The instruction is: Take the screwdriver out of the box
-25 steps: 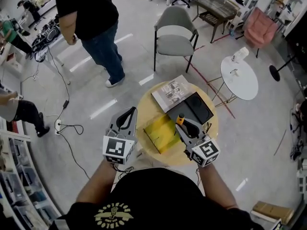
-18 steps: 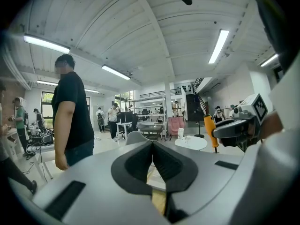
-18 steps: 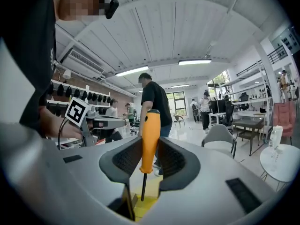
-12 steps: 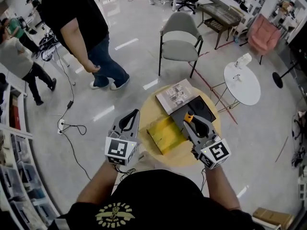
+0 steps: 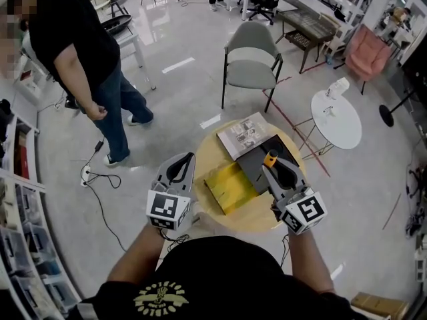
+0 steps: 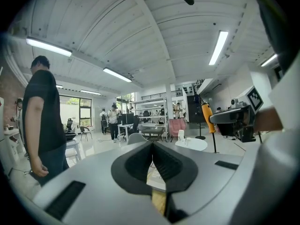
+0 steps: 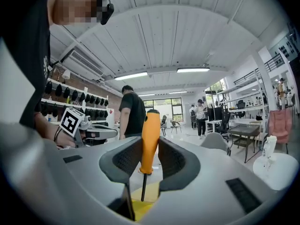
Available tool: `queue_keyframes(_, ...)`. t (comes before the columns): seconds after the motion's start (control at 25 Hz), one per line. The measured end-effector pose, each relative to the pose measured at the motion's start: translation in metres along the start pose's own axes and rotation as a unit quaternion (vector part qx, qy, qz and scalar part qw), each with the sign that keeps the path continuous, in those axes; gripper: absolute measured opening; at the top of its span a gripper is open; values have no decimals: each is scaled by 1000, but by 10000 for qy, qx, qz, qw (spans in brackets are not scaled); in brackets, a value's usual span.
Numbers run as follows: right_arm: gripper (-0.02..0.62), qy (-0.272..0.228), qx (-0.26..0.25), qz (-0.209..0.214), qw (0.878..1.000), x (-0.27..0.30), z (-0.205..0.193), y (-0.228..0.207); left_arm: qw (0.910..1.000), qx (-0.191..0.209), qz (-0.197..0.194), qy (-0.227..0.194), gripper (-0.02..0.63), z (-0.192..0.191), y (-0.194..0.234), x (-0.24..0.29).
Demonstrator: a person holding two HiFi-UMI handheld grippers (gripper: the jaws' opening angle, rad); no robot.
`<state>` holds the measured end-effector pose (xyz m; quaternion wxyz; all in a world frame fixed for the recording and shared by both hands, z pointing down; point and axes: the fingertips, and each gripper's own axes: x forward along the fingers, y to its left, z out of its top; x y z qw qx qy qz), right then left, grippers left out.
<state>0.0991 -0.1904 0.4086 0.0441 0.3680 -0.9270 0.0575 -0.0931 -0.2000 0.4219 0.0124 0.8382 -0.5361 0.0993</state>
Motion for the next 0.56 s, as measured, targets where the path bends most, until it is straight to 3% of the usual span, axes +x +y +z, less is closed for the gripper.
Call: queue_keyframes(0.56,121,-39,41,117,9999,-8,0,1,9999,20,88,82,17,-4,-13,-8)
